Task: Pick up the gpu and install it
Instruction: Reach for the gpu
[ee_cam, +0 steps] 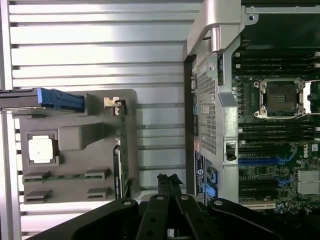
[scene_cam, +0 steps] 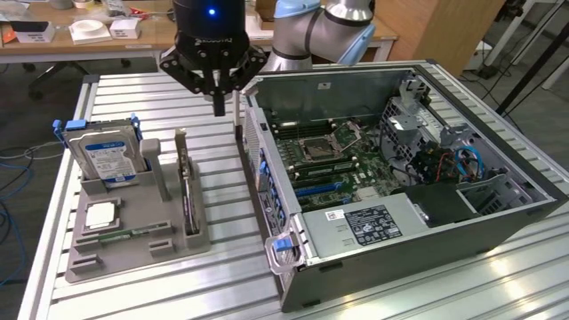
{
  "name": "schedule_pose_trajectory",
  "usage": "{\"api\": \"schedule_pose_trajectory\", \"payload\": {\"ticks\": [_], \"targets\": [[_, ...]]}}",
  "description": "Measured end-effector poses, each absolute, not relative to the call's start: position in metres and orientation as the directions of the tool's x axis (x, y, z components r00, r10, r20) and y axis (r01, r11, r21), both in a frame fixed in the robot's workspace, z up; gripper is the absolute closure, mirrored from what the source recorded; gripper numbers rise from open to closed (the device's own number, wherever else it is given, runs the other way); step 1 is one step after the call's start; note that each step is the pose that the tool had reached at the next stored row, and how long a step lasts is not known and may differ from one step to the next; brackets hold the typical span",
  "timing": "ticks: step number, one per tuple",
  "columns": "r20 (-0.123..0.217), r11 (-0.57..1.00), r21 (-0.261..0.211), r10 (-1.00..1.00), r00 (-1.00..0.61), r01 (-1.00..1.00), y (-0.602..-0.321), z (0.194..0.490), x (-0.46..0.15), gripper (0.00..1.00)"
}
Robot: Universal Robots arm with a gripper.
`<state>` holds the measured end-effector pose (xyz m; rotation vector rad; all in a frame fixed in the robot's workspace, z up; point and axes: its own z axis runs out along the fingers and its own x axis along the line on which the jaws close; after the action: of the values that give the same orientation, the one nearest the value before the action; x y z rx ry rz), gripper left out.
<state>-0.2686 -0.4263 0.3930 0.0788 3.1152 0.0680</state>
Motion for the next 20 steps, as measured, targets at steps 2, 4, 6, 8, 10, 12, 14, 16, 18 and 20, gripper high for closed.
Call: {"api": "schedule_pose_trajectory", "payload": {"ticks": [2,4,6,8,10,12,14,16,18,20], "targets": [[-0.024,0.998,0.044,0.051,-0.998,0.050,-0.426,0.393,-0.273,0.89],[-0.024,0.998,0.044,0.051,-0.998,0.050,-0.426,0.393,-0.278,0.89],[-0.024,0.998,0.044,0.051,-0.998,0.050,-0.426,0.393,-0.284,0.89],[-0.024,0.998,0.044,0.051,-0.998,0.050,-0.426,0.393,-0.290,0.89],[-0.024,0.998,0.044,0.051,-0.998,0.050,-0.426,0.393,-0.295,0.89],[-0.024,0.998,0.044,0.051,-0.998,0.050,-0.426,0.393,-0.301,0.89],[-0.024,0.998,0.044,0.051,-0.998,0.050,-0.426,0.393,-0.306,0.89],[-0.024,0.998,0.044,0.051,-0.998,0.050,-0.426,0.393,-0.311,0.89],[-0.024,0.998,0.044,0.051,-0.998,0.050,-0.426,0.393,-0.316,0.89],[-0.024,0.998,0.044,0.051,-0.998,0.050,-0.426,0.393,-0.320,0.89]]}}
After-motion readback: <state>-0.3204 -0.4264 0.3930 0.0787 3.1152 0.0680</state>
